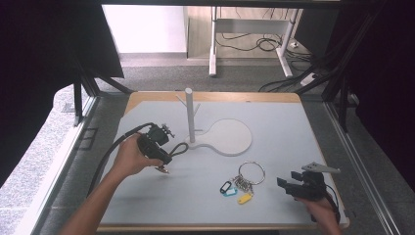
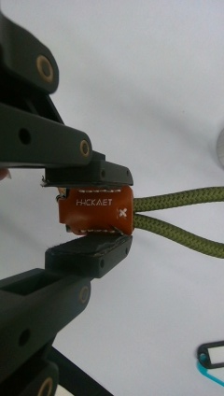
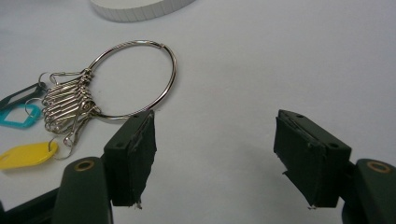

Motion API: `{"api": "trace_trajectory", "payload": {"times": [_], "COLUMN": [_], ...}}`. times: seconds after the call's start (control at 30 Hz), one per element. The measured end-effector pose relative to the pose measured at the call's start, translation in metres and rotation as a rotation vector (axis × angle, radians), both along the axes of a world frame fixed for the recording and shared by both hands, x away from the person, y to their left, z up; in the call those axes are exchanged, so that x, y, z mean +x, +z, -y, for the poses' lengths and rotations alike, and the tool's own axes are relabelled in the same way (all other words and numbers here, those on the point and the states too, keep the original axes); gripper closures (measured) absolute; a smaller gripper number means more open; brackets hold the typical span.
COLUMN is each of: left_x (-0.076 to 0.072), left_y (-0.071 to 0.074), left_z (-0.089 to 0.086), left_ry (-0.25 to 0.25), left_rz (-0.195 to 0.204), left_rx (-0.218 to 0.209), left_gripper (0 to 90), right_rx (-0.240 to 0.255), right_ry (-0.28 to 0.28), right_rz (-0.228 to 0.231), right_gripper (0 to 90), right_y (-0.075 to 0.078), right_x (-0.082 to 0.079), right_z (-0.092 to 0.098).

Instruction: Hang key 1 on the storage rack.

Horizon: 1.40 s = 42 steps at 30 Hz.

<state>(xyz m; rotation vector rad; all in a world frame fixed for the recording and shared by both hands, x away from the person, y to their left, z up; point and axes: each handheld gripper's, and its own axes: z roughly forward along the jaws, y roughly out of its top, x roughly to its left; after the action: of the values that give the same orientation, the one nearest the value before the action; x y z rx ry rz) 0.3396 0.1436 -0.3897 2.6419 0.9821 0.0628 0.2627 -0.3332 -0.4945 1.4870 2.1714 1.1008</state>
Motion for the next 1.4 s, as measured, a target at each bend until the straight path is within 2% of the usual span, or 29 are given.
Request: {"api": "trace_trajectory", "payload": {"times": [0.13,0.27,0.37,0.8,1.1,1.23,1.4], "left_x": [0.005,0.011,0.016,0.036,0.046,0.051,0.058], "left_y": [0.010,0.020,0.026,0.050,0.067,0.071,0.074], "left_z": [-0.002,-0.004,-0.007,-0.019,-0.021,-0.026,-0.029], "left_ry": [0.002,0.011,0.001,0.064,0.082,0.095,0.109], "left_rz": [0.010,0.023,0.032,0.050,0.070,0.061,0.063], "left_rx": [0.006,-0.005,0.015,-0.023,-0.046,-0.076,-0.081], "left_gripper": [66.8,66.8,66.8,66.8,66.8,66.8,66.8], "right_rx": [0.000,0.001,0.002,0.000,-0.003,-0.004,-0.004], "right_ry": [0.000,-0.001,-0.001,0.005,0.005,0.007,0.007], "right_rz": [-0.002,0.000,0.000,-0.001,-0.006,-0.004,-0.002], "right_gripper": [30.0,30.0,30.0,30.0,30.0,30.0,29.9], "right_y": [0.000,0.000,0.000,-0.001,-0.001,-0.001,-0.001], "right_x": [0.000,0.000,0.000,0.000,0.000,0.000,0.000], "right_z": [0.000,0.001,0.001,0.002,0.002,0.002,0.001]}}
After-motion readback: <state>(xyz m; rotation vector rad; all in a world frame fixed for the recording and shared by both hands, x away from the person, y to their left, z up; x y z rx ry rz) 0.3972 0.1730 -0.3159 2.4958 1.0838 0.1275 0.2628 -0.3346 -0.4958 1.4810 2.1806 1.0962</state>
